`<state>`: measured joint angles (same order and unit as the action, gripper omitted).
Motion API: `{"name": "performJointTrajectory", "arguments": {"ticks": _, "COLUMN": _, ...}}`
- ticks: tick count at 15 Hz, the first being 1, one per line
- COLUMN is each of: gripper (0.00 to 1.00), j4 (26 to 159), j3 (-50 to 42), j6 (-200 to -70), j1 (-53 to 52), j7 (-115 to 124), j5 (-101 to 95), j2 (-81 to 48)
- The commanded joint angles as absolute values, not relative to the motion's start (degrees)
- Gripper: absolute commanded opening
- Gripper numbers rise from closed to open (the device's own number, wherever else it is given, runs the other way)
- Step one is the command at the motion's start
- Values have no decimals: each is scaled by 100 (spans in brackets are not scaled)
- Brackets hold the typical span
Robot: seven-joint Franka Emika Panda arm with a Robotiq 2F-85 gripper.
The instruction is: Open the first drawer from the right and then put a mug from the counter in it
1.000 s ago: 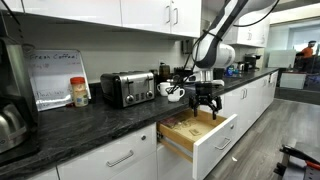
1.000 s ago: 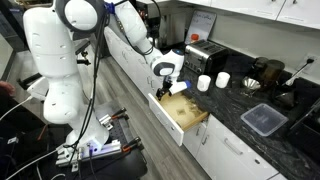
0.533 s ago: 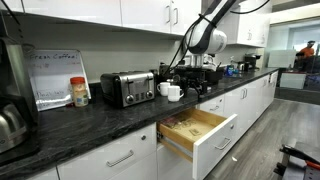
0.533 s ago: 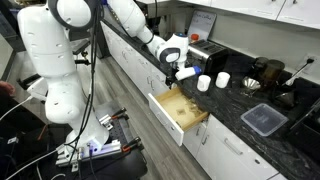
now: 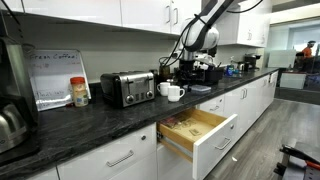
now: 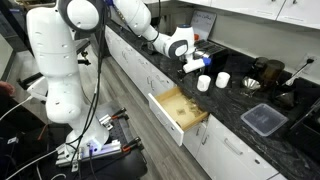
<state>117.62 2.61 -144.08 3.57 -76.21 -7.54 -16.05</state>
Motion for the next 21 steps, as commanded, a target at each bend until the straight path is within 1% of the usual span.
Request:
{"name": "performJointTrajectory", "arguments": {"ticks": 1, "gripper": 100, "j4": 11221, "j3": 171, "j6": -14662, "j1": 344, "j7": -7386, "j5": -932, "j2": -2047}}
{"name": "performJointTrajectory", "arguments": {"ticks": 12, "gripper": 100, "j4": 10299, "j3": 110, "j6": -14867, "j1": 499, "j7": -7274, "j5": -930, "j2": -2924}}
{"name": "performJointTrajectory", "arguments": {"ticks": 21, "gripper": 100, "j4": 10103, "j3": 236, "j6": -14769, "j1": 614, "j7": -7354, "j5": -829, "j2": -3244}}
